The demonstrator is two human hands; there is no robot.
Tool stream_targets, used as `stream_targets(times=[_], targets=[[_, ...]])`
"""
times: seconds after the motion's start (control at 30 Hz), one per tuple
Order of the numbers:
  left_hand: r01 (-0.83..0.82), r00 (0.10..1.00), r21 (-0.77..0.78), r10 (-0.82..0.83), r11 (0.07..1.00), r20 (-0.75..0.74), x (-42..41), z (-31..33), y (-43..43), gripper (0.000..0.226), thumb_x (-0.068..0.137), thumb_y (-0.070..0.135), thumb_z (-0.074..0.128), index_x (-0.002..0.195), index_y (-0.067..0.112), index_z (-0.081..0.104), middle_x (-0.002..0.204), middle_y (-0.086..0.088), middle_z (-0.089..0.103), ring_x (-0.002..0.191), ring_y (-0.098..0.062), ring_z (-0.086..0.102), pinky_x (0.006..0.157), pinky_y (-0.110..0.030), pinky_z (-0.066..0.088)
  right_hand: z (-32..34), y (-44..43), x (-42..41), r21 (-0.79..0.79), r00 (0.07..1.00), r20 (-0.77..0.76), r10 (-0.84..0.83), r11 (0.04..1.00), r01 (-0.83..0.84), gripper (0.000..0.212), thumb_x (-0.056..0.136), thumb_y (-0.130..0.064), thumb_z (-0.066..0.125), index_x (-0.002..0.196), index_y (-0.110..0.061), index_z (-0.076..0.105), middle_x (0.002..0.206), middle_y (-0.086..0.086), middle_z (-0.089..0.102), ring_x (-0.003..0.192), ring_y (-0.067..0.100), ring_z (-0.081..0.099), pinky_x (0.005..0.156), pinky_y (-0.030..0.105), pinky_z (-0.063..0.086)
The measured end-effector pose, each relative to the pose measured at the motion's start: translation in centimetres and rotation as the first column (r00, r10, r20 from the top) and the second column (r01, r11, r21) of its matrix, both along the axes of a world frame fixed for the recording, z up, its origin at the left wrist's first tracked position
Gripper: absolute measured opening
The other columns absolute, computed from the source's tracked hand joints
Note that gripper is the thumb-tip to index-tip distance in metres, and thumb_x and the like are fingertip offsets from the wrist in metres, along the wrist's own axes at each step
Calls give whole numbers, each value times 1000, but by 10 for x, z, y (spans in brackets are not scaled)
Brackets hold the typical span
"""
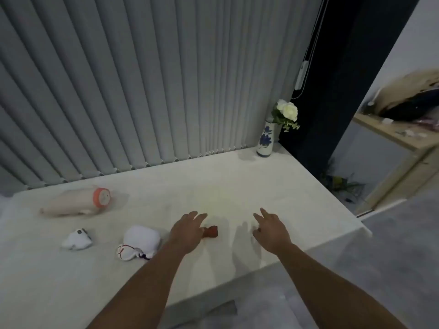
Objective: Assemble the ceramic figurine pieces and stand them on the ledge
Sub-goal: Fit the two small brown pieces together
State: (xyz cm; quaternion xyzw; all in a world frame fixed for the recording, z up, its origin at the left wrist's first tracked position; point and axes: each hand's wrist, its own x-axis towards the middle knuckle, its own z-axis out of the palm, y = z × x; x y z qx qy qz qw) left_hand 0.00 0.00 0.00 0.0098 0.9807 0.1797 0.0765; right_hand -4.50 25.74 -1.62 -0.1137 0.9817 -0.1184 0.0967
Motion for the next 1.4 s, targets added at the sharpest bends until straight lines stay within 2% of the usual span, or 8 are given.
stream_targets(times=[0.2, 0.37, 0.5, 0.63, 0.8, 0.97, 1.2, 1.4], targets=[[3, 1000, 39, -4, 999, 30, 0, -31, 15, 51, 92, 6, 40, 140, 24, 39, 154, -6, 28, 139, -24, 29, 109, -37, 35, -33, 11, 4, 55, 1000, 5, -4, 998, 4, 52, 88, -14, 49, 139, -19, 45, 155, 6, 29, 138, 27, 29, 114, 35, 26], [33, 996, 64, -28, 997, -85, -2, -56, 11, 49, 80, -8, 52, 123, 15, 59, 127, -11, 58, 117, -33, 54, 88, -41, 54, -42, 15, -7, 2, 1000, -4, 20, 1000, -20, 49, 85, -6, 52, 133, -18, 53, 147, 8, 41, 133, 30, 36, 108, 39, 36], [4, 989, 33, 1, 999, -149, -5, -65, 7, 45, 73, -9, 61, 110, 17, 66, 112, -5, 66, 102, -29, 62, 75, -38, 58, -50, 16, -14, 14, 992, -113, 49, 999, -48, 38, 77, -4, 64, 112, -19, 67, 119, 7, 63, 106, 32, 56, 76, 40, 55], [-42, 986, 110, 59, 993, -156, -8, -65, 6, 37, 81, -1, 56, 108, 22, 64, 109, 3, 67, 101, -21, 58, 80, -40, 55, -52, 18, -14, 52, 982, -165, 88, 995, -81, 31, 71, -10, 75, 100, -21, 69, 103, 4, 67, 88, 29, 60, 60, 34, 54], [-109, 980, 164, 133, 980, -146, -14, -63, 7, 23, 88, 12, 56, 109, 17, 65, 109, 0, 68, 104, -23, 57, 86, -34, 48, -50, 22, -13, 72, 967, -216, 133, 990, -120, 39, 66, -11, 75, 104, -20, 69, 102, 5, 67, 87, 26, 62, 67, 34, 52], [-229, 955, 264, 269, 937, -124, -19, -67, 7, 15, 90, 21, 59, 97, 22, 72, 102, 3, 73, 96, -19, 61, 80, -27, 43, -51, 30, -21, 117, 934, -274, 229, 972, -204, 40, 62, -13, 76, 102, -21, 71, 93, 2, 68, 80, 22, 63, 69, 34, 52], [-430, 893, 401, 445, 809, 61, -21, -70, 14, 35, 87, 23, 65, 119, 10, 62, 119, -12, 67, 110, -28, 61, 96, -35, 43, -47, 42, -31, 187, 893, -276, 356, 931, -313, 32, 61, -12, 78, 90, -23, 72, 84, -2, 67, 75, 22, 63, 67, 31, 51], [-479, 877, 409, 442, 777, 187, -15, -71, 2, 36, 83, 42, 66, 106, 14, 67, 105, -9, 70, 99, -27, 63, 81, -32, 43, -35, 44, -47, 214, 881, -116, 459, 878, -429, 17, 77, -8, 63, 85, -23, 66, 92, 1, 65, 87, 27, 59, 75, 36, 45]])
